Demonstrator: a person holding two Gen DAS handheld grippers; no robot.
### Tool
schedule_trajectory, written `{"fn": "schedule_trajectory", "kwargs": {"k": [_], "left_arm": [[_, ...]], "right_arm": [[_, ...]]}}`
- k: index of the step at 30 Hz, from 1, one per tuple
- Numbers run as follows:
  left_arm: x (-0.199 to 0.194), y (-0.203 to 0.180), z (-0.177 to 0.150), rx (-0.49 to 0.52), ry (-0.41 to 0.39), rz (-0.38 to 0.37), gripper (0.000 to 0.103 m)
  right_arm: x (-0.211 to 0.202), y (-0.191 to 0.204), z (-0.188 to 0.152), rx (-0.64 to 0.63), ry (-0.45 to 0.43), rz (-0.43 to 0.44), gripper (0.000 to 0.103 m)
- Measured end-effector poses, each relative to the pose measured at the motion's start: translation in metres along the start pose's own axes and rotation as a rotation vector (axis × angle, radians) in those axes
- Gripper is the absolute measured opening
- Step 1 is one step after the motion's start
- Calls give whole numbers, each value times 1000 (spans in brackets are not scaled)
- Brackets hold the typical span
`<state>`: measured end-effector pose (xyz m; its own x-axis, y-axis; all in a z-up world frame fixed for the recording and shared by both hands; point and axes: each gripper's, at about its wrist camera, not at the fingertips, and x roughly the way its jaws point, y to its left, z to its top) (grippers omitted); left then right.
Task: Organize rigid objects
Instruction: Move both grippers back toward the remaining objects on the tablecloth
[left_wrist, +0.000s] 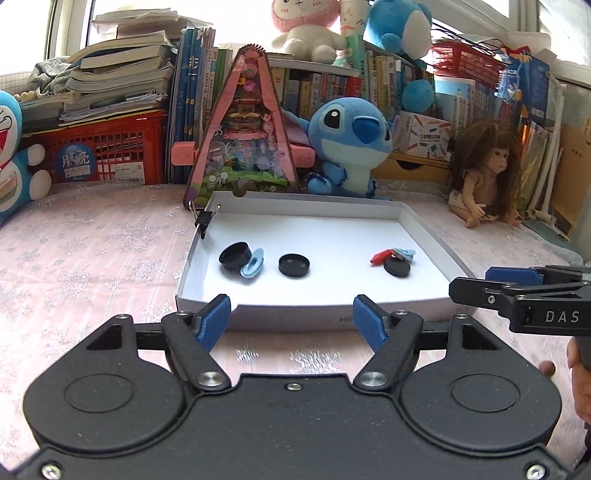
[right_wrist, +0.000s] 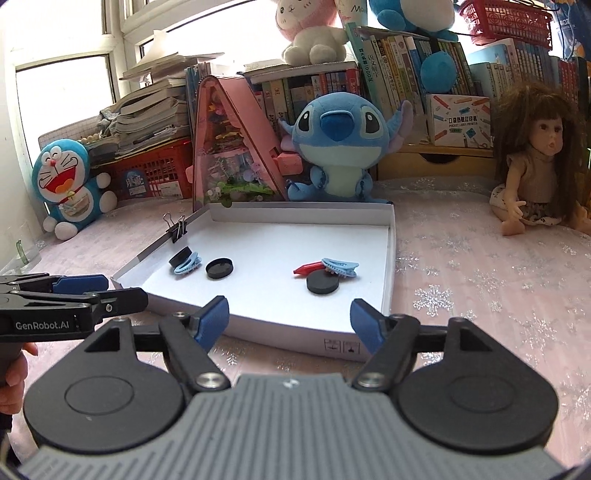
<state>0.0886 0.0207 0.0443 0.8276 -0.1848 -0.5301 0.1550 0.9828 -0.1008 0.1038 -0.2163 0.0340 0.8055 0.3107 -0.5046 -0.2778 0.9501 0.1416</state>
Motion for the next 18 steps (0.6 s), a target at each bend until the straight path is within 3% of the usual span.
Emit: {"fn": "schedule_trajectory", "kwargs": {"k": [10,18], "left_arm": [[-25,-16,-31,46,1,-71,78],[-33,-21,-52,69,9,-80,78]], "right_arm": [[-24,11,-33,-66,-8,0,85],[-35,19,-59,-105,-20,-7,87]]}}
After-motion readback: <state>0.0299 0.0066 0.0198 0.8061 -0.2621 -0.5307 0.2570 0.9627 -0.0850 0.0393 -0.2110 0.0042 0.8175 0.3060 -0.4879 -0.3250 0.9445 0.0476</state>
